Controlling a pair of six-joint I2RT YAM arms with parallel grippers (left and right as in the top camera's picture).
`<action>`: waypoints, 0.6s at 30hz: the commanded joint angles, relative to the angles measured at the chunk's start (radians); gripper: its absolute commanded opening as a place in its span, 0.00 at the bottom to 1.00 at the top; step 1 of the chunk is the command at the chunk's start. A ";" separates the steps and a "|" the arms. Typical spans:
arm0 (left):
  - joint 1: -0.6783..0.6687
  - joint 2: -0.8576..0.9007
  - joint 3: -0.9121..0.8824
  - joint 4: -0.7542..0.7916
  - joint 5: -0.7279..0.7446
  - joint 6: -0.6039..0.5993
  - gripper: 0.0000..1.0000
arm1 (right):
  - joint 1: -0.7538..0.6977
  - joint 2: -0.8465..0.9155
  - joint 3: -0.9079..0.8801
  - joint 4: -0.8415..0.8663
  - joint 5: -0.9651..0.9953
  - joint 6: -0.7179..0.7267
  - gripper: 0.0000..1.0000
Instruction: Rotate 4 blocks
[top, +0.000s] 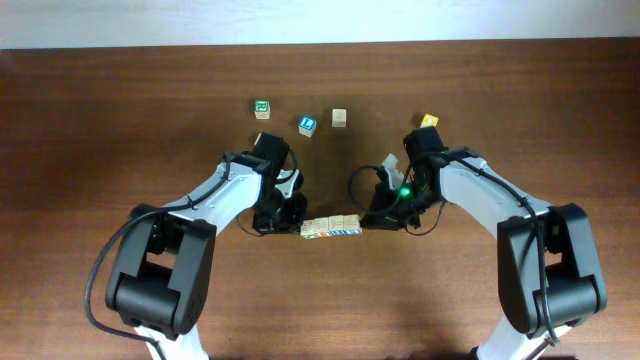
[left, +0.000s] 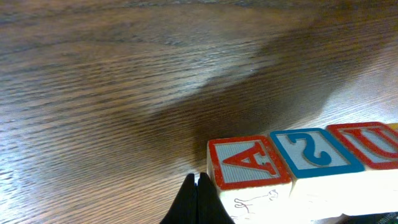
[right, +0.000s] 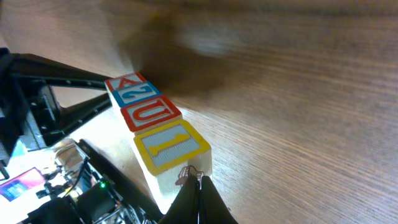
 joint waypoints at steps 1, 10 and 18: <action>-0.017 -0.022 0.012 0.007 0.080 0.016 0.00 | 0.052 -0.024 0.047 -0.003 -0.036 -0.003 0.04; -0.017 -0.022 0.012 0.007 0.080 0.016 0.00 | 0.111 -0.024 0.088 -0.014 -0.010 0.009 0.04; -0.017 -0.022 0.012 0.007 0.080 0.016 0.00 | 0.141 -0.024 0.109 -0.015 -0.010 0.012 0.04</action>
